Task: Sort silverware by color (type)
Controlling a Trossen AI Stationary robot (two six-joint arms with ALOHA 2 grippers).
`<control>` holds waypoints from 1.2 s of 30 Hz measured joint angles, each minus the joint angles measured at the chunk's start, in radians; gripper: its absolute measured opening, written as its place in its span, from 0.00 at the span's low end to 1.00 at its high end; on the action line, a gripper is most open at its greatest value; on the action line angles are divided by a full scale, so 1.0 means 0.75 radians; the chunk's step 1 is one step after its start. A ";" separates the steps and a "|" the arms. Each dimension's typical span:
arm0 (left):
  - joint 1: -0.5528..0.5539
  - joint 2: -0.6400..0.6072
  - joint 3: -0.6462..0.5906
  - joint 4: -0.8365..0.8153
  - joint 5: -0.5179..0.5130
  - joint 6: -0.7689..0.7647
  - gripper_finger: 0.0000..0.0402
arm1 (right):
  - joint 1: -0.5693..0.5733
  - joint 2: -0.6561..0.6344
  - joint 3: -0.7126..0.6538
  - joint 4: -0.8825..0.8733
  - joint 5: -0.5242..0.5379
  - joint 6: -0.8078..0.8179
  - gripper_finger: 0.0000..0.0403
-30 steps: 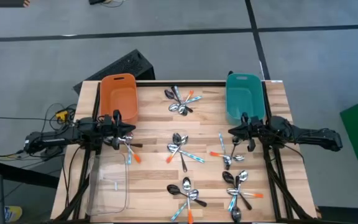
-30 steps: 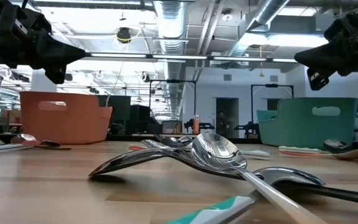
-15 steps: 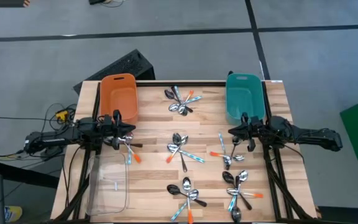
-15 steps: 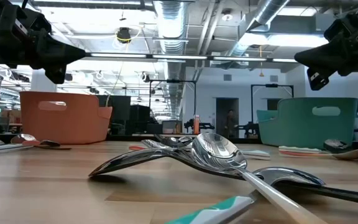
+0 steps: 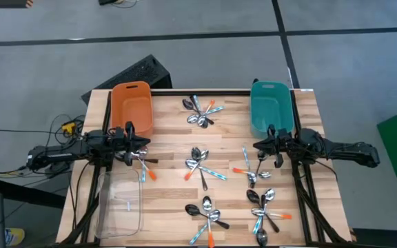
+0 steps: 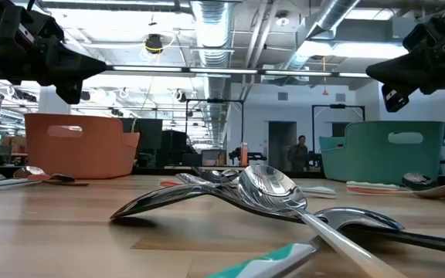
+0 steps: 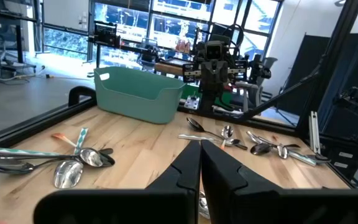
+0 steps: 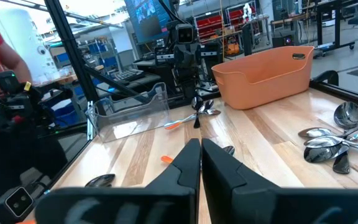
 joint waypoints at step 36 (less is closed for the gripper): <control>0.000 -0.001 0.000 0.128 -0.172 0.157 0.00 | 0.000 0.000 0.000 0.000 0.000 0.000 0.10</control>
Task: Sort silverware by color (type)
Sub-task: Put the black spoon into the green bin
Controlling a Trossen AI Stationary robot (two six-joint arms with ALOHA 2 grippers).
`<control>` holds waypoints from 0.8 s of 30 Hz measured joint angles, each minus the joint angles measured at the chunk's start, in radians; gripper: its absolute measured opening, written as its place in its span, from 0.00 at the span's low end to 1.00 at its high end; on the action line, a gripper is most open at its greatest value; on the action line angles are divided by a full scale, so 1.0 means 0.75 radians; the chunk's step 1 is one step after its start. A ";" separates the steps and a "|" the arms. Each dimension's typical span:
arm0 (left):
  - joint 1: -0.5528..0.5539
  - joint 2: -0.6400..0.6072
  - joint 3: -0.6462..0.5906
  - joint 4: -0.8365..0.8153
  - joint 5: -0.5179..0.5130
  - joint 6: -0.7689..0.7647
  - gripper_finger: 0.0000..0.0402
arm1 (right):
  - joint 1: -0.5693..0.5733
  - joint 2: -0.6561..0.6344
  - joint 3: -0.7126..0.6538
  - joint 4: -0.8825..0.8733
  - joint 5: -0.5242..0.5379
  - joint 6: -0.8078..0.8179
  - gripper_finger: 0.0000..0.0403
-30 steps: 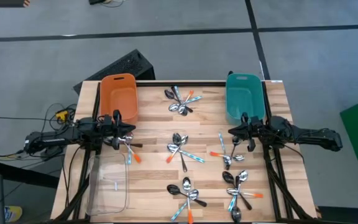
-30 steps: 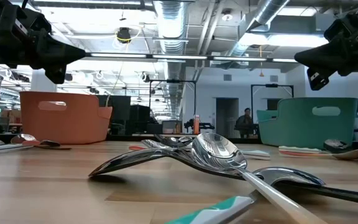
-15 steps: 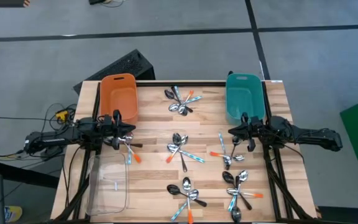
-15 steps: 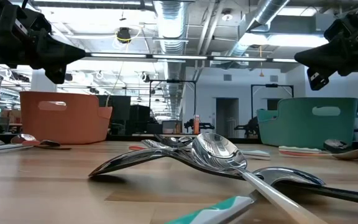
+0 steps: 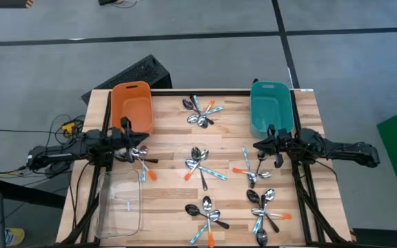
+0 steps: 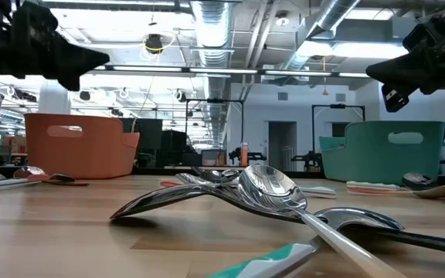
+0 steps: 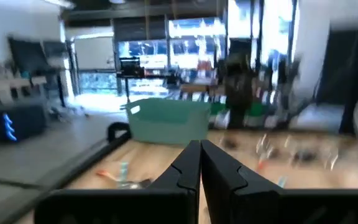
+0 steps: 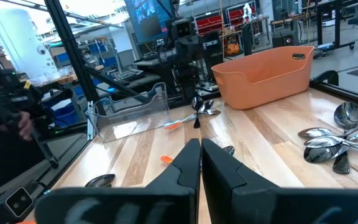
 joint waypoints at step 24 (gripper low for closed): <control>-0.082 0.367 0.128 -0.011 -0.176 -1.212 0.00 | -0.090 0.007 0.053 0.044 0.177 0.935 0.10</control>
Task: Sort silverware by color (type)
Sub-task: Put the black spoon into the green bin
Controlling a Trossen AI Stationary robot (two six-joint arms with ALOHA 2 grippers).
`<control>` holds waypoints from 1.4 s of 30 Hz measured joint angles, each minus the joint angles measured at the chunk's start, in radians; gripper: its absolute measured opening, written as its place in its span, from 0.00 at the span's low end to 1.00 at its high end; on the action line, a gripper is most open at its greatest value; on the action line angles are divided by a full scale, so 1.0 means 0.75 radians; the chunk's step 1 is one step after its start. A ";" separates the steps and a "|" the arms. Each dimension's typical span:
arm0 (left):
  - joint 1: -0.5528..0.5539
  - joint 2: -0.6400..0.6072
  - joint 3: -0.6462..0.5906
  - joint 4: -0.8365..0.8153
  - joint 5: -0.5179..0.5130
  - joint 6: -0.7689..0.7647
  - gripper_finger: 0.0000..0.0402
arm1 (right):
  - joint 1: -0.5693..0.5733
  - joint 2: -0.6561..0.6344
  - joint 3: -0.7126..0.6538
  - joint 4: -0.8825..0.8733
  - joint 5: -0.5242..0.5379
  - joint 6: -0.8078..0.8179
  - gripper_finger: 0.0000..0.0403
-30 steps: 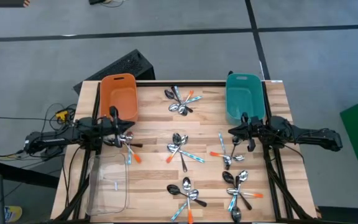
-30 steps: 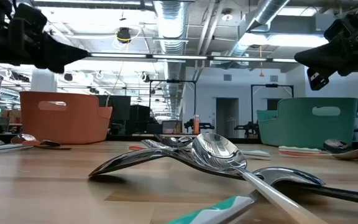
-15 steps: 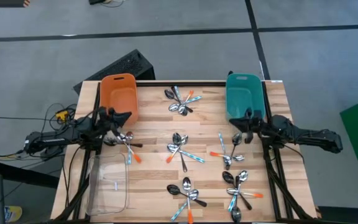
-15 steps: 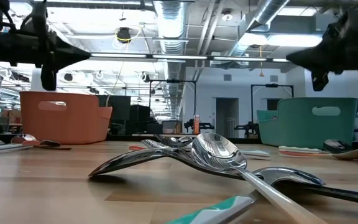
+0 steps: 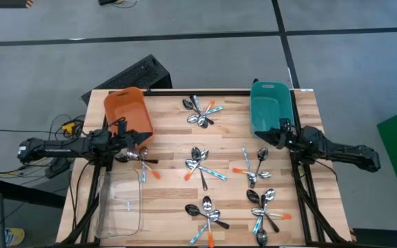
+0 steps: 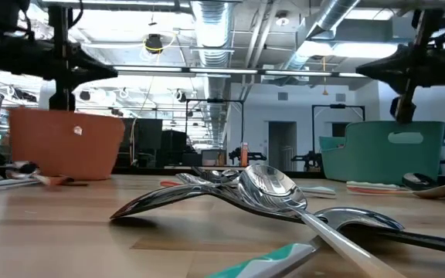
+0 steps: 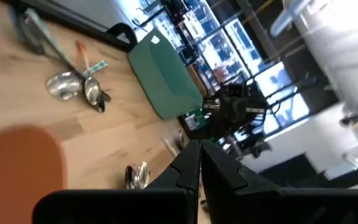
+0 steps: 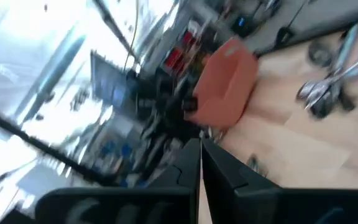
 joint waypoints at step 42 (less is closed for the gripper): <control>-0.315 0.691 0.556 -1.339 0.208 0.370 0.00 | 0.654 1.286 0.994 -1.268 0.288 0.527 0.10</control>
